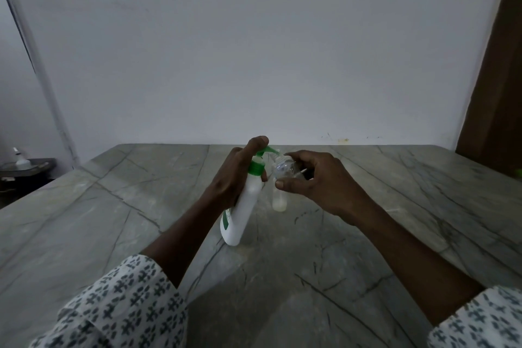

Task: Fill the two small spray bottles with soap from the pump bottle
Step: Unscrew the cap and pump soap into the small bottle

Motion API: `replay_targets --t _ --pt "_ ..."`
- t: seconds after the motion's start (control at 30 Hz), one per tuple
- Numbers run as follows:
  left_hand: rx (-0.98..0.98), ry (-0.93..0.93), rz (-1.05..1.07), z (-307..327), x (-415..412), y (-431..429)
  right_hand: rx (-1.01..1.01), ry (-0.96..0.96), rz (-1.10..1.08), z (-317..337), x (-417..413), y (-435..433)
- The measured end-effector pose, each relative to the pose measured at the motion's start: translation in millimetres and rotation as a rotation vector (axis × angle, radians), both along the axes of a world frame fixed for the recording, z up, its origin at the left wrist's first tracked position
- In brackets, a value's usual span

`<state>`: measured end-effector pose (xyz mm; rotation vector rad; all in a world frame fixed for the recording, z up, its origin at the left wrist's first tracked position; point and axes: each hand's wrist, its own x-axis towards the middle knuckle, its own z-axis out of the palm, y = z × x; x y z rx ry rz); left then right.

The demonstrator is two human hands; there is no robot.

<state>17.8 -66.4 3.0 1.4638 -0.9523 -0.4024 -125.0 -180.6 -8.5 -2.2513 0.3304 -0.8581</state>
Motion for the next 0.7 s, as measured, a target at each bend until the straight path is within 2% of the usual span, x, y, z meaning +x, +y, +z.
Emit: replay_targets --t 0.7 --pt "0.025 -0.027 -0.043 0.5 0.5 -3.5 0.363 -0.028 0.231 2.4 -1.1 -3.2"
